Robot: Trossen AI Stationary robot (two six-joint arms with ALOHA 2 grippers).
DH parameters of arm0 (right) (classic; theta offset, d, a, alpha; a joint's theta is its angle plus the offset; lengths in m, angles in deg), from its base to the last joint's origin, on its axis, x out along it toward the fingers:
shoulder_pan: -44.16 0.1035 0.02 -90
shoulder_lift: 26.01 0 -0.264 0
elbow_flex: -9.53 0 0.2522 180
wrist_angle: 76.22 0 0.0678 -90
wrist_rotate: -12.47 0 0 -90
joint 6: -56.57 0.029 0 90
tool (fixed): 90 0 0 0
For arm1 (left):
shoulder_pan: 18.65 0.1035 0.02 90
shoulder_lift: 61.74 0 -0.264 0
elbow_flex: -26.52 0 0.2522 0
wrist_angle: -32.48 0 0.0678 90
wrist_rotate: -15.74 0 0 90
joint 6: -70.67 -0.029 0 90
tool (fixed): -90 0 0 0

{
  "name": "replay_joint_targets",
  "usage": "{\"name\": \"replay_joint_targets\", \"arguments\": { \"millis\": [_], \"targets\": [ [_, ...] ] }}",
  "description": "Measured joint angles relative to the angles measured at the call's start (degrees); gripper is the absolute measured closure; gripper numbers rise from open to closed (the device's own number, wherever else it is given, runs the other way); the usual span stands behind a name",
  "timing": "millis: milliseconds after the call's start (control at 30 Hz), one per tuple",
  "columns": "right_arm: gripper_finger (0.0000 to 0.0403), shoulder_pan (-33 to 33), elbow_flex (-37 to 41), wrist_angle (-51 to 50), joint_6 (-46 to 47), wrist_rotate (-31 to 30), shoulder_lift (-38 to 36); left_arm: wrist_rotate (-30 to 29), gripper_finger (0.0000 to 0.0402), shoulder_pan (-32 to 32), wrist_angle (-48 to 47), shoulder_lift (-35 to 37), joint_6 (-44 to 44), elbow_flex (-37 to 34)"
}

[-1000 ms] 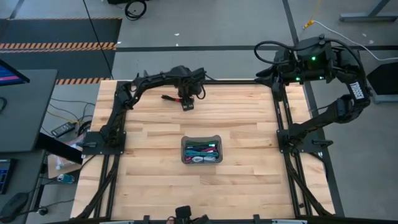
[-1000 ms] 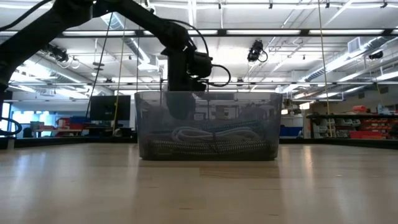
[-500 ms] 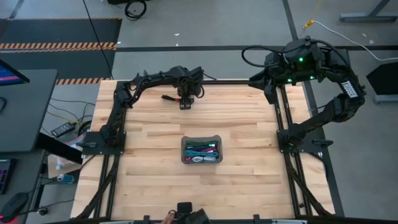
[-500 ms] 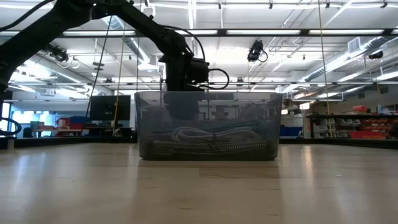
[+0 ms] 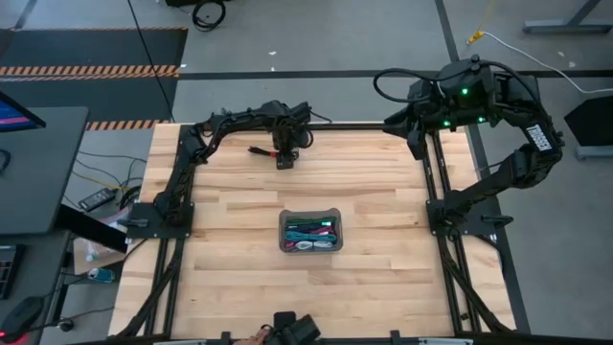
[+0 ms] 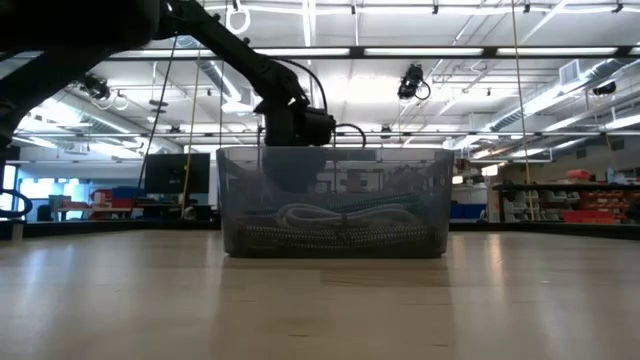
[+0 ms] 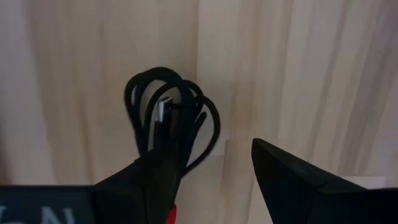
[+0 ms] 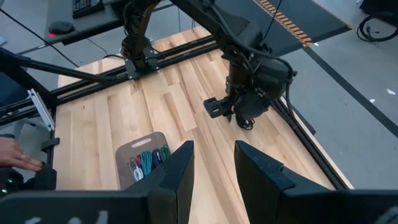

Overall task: Pick and place USB-C Cables
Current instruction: Put the black charger cable into the black bin

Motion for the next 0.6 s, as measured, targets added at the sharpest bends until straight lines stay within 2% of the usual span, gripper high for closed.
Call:
{"name": "replay_joint_targets", "arguments": {
  "millis": [333,600],
  "targets": [
    [0.0282,0.0,0.0,-0.02,0.17,0.0,0.0,0.32,0.0192,-0.07,-0.5,-3.28,0.34,0.13],
    [0.0282,0.0,0.0,-0.03,-0.28,0.24,0.0,-4.14,0.0229,-0.07,0.26,-3.3,1.53,1.49]
  ]
}}
